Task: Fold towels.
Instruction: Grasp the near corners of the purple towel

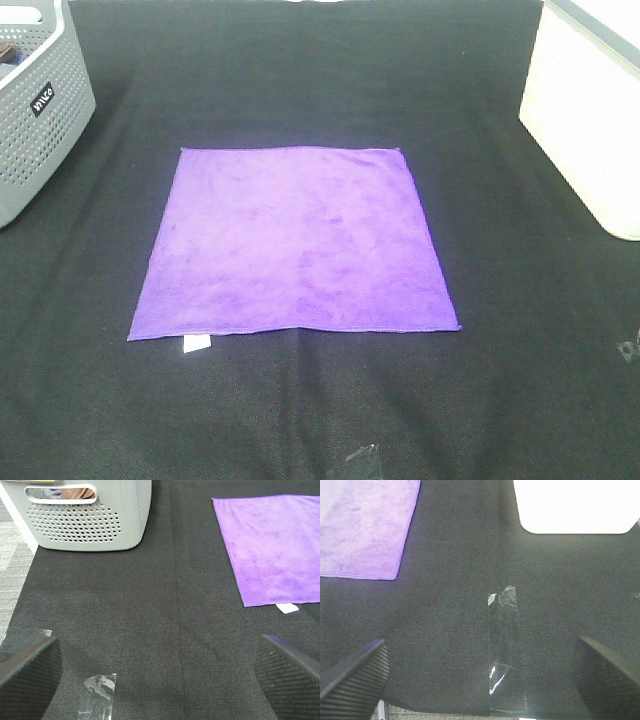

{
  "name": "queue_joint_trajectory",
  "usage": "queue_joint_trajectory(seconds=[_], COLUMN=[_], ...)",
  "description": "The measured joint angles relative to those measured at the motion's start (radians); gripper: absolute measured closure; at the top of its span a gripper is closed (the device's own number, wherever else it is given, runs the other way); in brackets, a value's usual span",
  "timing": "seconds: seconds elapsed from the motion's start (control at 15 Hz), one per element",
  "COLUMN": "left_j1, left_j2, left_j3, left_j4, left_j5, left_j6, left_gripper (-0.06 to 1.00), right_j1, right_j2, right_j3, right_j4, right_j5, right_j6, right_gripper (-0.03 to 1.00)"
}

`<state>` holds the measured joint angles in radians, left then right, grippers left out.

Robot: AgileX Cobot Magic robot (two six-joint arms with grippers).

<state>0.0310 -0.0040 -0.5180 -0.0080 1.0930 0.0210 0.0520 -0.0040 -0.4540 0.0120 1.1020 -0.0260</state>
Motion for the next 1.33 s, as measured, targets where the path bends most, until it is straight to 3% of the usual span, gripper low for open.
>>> queue_joint_trajectory(seconds=[0.2, 0.27, 0.33, 0.47, 0.53, 0.6, 0.67, 0.73, 0.87, 1.07, 1.33], left_j1=[0.0, 0.0, 0.0, 0.0, 0.0, 0.0, 0.0, 0.0, 0.0, 0.0, 0.0], left_j2=[0.117, 0.231, 0.487, 0.599, 0.726, 0.868, 0.868, 0.935, 1.1, 1.314, 1.405], left_j3=[-0.113, -0.189, -0.289, -0.317, -0.327, -0.329, -0.329, -0.329, -0.336, -0.364, -0.377], left_j4=[-0.004, -0.004, -0.042, -0.083, -0.145, -0.23, -0.23, -0.267, -0.357, -0.492, -0.522], left_j5=[0.071, 0.111, 0.119, 0.119, 0.115, 0.071, 0.071, 0.042, -0.005, -0.067, -0.119], left_j6=[-0.021, -0.021, -0.026, -0.021, 0.019, 0.099, 0.099, 0.147, 0.245, 0.369, 0.384], left_gripper=[-0.05, -0.05, -0.05, -0.05, -0.04, -0.03, -0.03, -0.03, -0.02, -0.02, -0.02], right_j1=[0.0, 0.0, 0.0, 0.0, 0.0, 0.0, 0.0, 0.0, 0.0, 0.0, 0.0], right_j2=[0.105, 0.235, 0.502, 0.626, 0.805, 0.992, 0.992, 1.071, 1.227, 1.386, 1.419], right_j3=[-0.113, -0.176, -0.278, -0.301, -0.311, -0.314, -0.314, -0.316, -0.328, -0.357, -0.359], right_j4=[0.053, 0.067, 0.104, 0.144, 0.284, 0.549, 0.549, 0.701, 0.889, 0.941, 0.964], right_j5=[0.042, 0.069, 0.065, 0.026, -0.046, -0.105, -0.105, -0.12, -0.116, -0.109, -0.115], right_j6=[0.011, 0.026, 0.042, 0.02, -0.068, -0.285, -0.285, -0.41, -0.574, -0.641, -0.614], right_gripper=[0.02, 0.02, 0.02, 0.02, 0.02, 0.02, 0.02, 0.02, 0.02, 0.02, 0.02])
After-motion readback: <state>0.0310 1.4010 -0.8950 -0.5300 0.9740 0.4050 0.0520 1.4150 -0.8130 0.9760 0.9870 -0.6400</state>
